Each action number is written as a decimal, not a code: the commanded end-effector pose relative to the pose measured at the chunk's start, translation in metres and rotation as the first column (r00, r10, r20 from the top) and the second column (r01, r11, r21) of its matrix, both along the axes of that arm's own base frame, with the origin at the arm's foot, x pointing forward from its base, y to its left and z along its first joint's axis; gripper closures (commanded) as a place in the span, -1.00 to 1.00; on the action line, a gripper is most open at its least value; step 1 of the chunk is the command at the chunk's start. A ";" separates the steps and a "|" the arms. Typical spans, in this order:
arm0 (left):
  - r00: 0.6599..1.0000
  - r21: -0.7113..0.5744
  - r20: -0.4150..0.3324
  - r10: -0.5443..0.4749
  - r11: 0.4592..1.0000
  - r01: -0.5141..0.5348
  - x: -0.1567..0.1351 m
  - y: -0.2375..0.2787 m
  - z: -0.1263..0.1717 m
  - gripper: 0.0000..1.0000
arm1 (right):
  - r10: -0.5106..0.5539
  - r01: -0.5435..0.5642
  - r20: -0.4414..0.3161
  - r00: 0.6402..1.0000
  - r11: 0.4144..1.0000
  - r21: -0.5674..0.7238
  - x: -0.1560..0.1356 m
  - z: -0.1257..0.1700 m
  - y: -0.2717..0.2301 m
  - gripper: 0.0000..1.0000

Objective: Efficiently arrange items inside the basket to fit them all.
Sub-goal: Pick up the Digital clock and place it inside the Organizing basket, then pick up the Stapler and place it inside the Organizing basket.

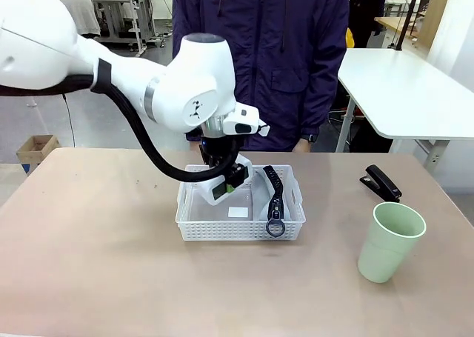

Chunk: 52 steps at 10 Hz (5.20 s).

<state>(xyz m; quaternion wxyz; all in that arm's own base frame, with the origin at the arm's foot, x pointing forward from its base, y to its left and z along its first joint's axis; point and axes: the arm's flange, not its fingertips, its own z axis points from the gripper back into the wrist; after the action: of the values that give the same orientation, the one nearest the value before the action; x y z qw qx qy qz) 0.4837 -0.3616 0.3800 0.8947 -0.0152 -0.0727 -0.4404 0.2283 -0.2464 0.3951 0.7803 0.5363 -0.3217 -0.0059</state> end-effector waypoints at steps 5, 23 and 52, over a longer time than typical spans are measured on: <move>0.998 0.071 -0.061 0.029 0.997 -0.025 0.013 -0.011 -0.052 -0.05 | -0.003 0.003 0.034 0.999 1.000 0.002 0.002 0.001 -0.001 -1.00; 0.994 -0.400 0.113 -0.004 0.915 0.050 -0.099 0.144 0.041 -1.00 | -0.003 0.003 0.034 0.999 1.000 0.002 0.002 0.001 -0.001 -1.00; 0.912 -0.902 -0.401 -0.082 0.209 -0.378 -0.106 0.515 -0.023 -1.00 | -0.003 0.003 0.034 0.999 1.000 0.002 0.002 0.001 -0.001 -1.00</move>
<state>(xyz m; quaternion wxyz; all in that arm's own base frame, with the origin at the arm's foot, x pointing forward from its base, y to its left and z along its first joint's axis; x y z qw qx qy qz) 0.3810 0.1557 0.3553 0.7191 -0.6446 -0.1658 -0.1998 0.2292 -0.2471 0.3950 0.7813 0.5356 -0.3204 -0.0060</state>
